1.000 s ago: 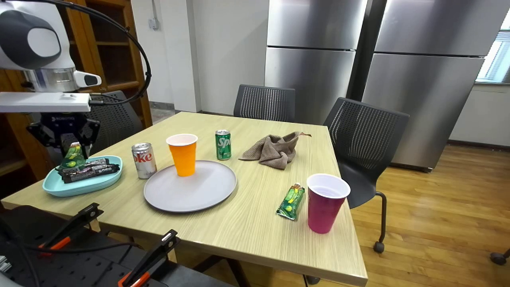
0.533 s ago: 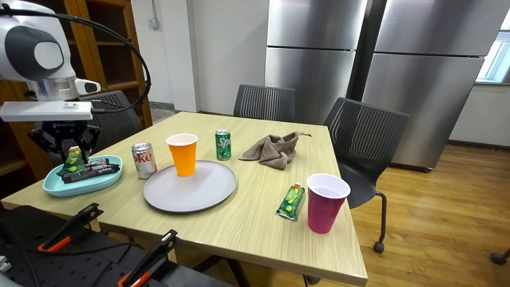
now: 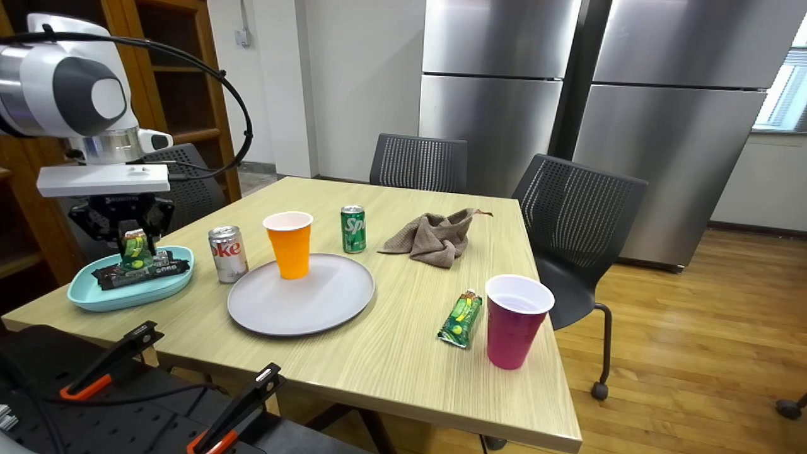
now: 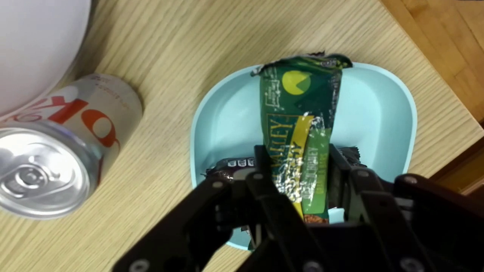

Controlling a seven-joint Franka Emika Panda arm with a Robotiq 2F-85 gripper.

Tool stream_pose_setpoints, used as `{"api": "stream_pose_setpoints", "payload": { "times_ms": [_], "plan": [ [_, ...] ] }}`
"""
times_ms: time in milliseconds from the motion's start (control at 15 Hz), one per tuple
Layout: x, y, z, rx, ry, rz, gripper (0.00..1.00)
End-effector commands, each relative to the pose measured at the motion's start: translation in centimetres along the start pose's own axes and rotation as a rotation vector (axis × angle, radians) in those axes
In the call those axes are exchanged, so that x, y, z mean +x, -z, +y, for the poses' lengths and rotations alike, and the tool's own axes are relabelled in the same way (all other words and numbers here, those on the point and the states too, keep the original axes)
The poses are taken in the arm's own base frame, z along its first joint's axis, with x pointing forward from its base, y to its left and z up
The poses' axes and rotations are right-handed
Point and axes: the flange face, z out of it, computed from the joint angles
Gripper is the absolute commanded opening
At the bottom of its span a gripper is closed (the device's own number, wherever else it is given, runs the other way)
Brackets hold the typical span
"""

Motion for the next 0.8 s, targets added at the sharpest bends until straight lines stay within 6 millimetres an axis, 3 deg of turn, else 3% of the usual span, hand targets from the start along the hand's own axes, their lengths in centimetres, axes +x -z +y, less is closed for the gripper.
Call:
{"api": "stream_pose_setpoints", "payload": {
  "times_ms": [0,667,733],
  "plan": [
    [0.95,-0.58,0.93,-0.001,0.01,0.017,0.13],
    [1.85,-1.42,1.83,0.001,0.02,0.024,0.13],
    [1.73,-1.41,1.85,0.002,0.025,0.021,0.63]
  ]
}}
